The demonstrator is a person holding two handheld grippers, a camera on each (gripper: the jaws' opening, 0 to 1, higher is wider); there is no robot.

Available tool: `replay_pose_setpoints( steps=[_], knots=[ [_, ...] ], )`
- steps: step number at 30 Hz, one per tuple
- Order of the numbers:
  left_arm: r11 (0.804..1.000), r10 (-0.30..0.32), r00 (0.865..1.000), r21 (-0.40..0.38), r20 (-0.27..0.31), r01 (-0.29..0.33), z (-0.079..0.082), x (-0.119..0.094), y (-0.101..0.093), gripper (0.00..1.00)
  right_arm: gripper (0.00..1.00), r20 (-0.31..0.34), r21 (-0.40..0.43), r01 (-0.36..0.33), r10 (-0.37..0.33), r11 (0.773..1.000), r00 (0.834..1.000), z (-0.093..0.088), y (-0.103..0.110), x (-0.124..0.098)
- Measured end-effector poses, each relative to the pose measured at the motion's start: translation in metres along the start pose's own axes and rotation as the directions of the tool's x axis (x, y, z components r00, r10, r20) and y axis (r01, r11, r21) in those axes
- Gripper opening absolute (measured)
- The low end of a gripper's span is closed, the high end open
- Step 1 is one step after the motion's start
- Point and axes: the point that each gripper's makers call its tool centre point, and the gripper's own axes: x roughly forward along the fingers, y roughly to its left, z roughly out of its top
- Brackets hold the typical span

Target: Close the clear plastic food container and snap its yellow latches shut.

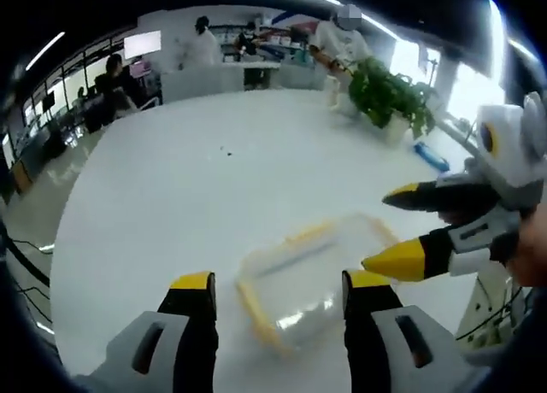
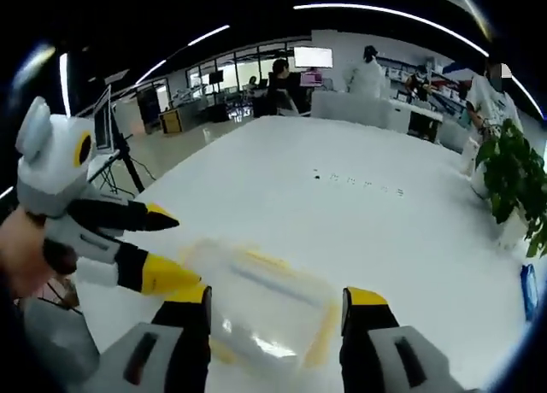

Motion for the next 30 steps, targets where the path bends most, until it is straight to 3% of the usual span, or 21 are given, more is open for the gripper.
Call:
replay_pose_setpoints(
  steps=[3,6,10,15,20,24,28,30],
  knots=[
    [0.998,-0.014,1.000,-0.055,0.024,0.015,-0.002,0.000,-0.004,0.58,0.61,0.043,0.054,0.007,-0.009,0.999,0.999,-0.002,0.000,-0.004],
    [0.996,-0.017,0.999,-0.086,0.036,0.020,-0.006,0.000,-0.006,0.57,0.61,0.034,0.076,-0.001,-0.002,0.997,0.999,-0.008,0.000,-0.002],
    [0.997,-0.021,1.000,-0.080,0.012,0.022,-0.012,0.003,-0.006,0.57,0.62,0.028,0.067,-0.006,0.004,0.998,1.000,-0.009,0.000,0.000],
    [0.992,-0.023,1.000,-0.125,-0.003,0.022,-0.019,0.008,-0.004,0.60,0.61,0.045,0.093,-0.008,0.004,0.996,0.999,-0.010,-0.011,0.002],
    [0.984,-0.030,0.999,-0.176,-0.029,0.024,-0.032,0.014,0.001,0.60,0.62,-0.050,0.127,-0.018,0.025,0.992,0.998,-0.035,-0.021,0.016],
    [0.981,-0.076,0.996,-0.184,-0.049,0.066,-0.040,0.023,-0.005,0.61,0.62,-0.077,0.118,-0.087,0.097,0.989,0.992,-0.042,-0.008,0.022],
    [0.966,-0.106,0.993,-0.240,-0.045,0.092,-0.040,0.026,-0.010,0.59,0.63,-0.085,0.142,-0.089,0.102,0.986,0.991,-0.038,-0.010,0.026],
    [0.968,-0.095,0.994,-0.236,-0.051,0.081,-0.040,0.026,-0.009,0.58,0.62,-0.089,0.153,-0.096,0.111,0.983,0.990,-0.040,-0.008,0.026]
  ],
)
